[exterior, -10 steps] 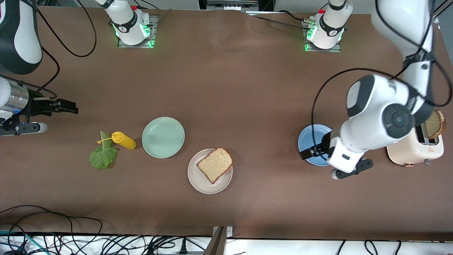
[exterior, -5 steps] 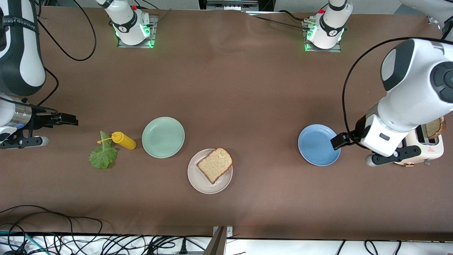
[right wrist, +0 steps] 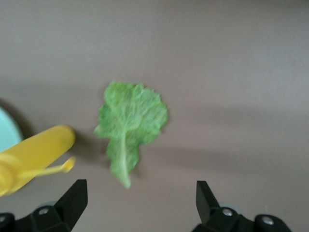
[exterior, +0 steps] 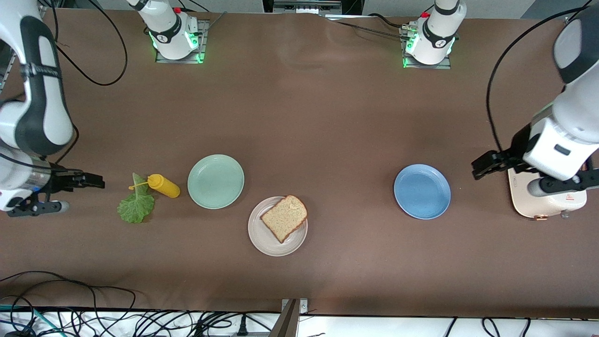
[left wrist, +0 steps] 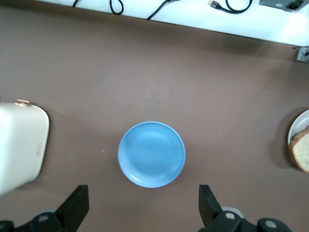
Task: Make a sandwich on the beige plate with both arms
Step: 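Lower the right gripper onto the green lettuce leaf and close it, then lift the lettuce with the right gripper and carry it toward the beige plate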
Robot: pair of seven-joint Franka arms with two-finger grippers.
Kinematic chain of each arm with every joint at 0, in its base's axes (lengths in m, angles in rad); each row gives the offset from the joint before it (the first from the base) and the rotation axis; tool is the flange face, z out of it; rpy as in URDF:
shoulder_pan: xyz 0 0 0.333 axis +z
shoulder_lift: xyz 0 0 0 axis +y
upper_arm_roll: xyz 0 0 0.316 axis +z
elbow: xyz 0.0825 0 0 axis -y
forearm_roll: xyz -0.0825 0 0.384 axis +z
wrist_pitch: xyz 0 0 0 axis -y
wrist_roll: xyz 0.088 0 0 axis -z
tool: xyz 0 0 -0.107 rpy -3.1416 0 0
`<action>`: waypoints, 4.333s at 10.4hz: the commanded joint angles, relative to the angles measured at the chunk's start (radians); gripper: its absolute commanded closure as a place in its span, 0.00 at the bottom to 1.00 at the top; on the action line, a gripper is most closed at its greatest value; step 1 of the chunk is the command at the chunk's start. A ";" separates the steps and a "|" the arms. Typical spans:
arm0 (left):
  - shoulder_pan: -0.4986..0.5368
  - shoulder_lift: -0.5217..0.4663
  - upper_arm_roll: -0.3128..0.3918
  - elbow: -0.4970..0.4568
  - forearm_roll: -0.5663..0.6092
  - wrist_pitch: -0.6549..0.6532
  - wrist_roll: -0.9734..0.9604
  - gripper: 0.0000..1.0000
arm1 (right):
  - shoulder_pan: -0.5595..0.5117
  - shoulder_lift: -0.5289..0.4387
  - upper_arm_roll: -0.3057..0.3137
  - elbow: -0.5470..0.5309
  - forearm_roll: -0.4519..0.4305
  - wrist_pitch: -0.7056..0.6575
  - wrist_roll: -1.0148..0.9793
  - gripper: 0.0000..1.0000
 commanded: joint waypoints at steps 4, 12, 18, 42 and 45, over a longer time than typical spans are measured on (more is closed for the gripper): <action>0.070 0.005 -0.007 -0.097 0.025 -0.004 0.089 0.00 | 0.000 0.090 0.006 -0.096 0.016 0.231 -0.029 0.00; 0.105 0.005 -0.013 -0.107 -0.019 0.002 0.151 0.00 | 0.005 0.192 0.032 -0.111 0.089 0.337 -0.029 0.00; 0.105 -0.001 -0.013 -0.099 -0.019 0.000 0.149 0.00 | 0.005 0.193 0.032 -0.177 0.087 0.410 -0.069 0.66; 0.094 0.011 -0.015 -0.104 -0.018 0.000 0.138 0.00 | 0.413 0.086 -0.089 0.266 0.326 -0.182 0.333 1.00; 0.093 0.011 -0.016 -0.102 -0.018 0.000 0.135 0.00 | 0.558 0.193 -0.126 0.382 0.351 -0.124 0.594 1.00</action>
